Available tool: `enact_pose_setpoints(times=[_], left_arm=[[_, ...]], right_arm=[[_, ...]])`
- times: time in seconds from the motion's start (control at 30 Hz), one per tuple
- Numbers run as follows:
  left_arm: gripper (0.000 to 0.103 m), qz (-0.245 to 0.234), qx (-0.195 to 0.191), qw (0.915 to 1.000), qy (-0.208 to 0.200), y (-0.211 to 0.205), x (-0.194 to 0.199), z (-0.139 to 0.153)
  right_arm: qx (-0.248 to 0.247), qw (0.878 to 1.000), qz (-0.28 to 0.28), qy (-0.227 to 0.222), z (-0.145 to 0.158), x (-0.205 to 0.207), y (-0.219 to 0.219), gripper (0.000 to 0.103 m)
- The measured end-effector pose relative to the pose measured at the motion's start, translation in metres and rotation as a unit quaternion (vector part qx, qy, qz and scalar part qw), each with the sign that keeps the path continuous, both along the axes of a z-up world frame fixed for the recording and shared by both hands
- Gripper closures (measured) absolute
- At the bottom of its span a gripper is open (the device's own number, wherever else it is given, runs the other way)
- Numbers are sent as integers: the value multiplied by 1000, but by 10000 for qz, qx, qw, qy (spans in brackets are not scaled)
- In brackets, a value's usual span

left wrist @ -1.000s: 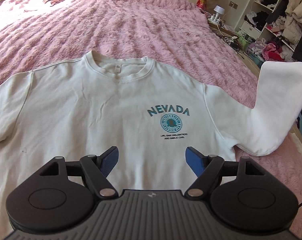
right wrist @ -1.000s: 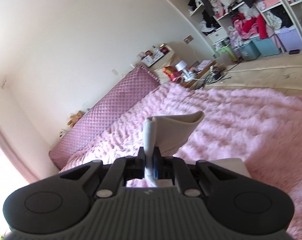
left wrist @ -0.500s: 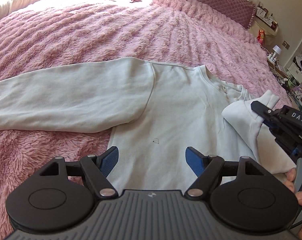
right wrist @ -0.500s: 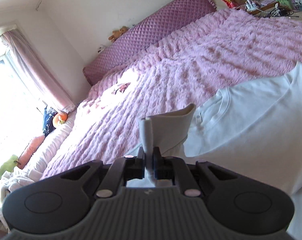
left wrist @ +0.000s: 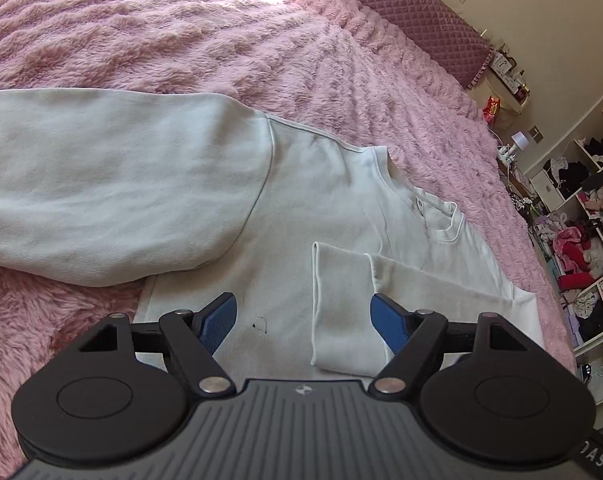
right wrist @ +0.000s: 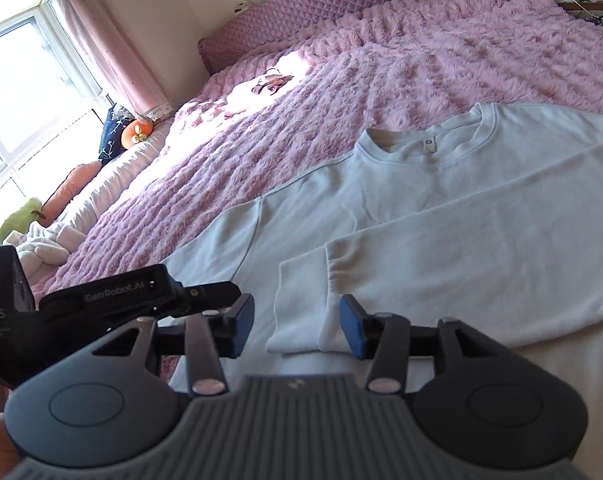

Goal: Fold small clothes
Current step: 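Lay the sleeve on the body, open the right tool and withdraw, then move the left tool to the other sleeve cuff and close on it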

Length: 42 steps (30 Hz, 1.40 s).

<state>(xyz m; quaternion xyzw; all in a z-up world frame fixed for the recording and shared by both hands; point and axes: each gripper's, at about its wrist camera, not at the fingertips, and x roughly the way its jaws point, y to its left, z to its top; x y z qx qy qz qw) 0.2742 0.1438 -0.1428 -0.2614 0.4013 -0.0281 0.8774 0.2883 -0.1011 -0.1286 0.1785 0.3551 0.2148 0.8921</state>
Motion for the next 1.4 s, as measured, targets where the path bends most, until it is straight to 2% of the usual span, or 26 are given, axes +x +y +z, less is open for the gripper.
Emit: enact_pose_setpoints(times=[0.07,0.27,0.33,0.4,0.47,0.5,0.53,0.57,0.7,0.83,0.87,0.97,1.03,1.17,1.27,1.33,1.4], left_arm=[[14,-126,50,9999,59,-7,8,-9],[20,-398,-511,9979,93,-20,17,-24],[24,-369,-509,9979,125,-24,22,-27],[36,-432,-568,9974,121,-27,27,-30],[67,-423,-627,9971,111,-29,29,-31],[75,-421,-669,9968,117,-29,29,-31],[90,-411,-701,9966,101,-29,29,-30],[97,-432,-751,9962,49,-29,28,-29],[97,-406,-632,9967,-299,-30,19,-15],[98,-143,-867,9915,-955,-12,3,17],[98,-26,-923,9898,-1084,-5,-2,24],[98,331,-628,9892,-1286,11,-9,34],[98,453,-587,9910,-1113,23,-6,28],[98,598,-301,9969,-423,38,2,-9],[98,537,-354,9978,-167,42,3,-31],[97,545,-367,9977,-149,42,3,-35],[95,510,-301,9982,-104,42,5,-33]], right_arm=[[-128,9997,-174,-135,9,-11,-26,53],[-423,9961,-769,-92,16,-26,-98,53],[-483,9943,-945,-37,14,-29,-115,53],[-510,9931,-1060,-8,13,-33,-128,53],[-598,9912,-1179,-14,12,-36,-139,53],[-639,9904,-1222,-30,11,-36,-142,53],[-715,9890,-1292,-48,10,-37,-147,53],[-777,9879,-1340,-54,9,-38,-150,53],[-1580,9727,-1697,-113,4,-36,-156,53],[-2463,9511,-1858,-139,-1,-34,-154,52],[-2775,9423,-1868,-157,-3,-33,-152,52],[-3391,9230,-1781,-366,-13,-30,-146,50],[-3694,9130,-1681,-409,-22,-24,-143,50],[-4024,8997,-1604,-533,-38,-10,-135,52],[-4297,8892,-1495,-471,-48,0,-129,52],[-4223,8920,-1576,-347,-46,1,-129,52],[-3852,9067,-1651,-479,-34,-4,-126,52]])
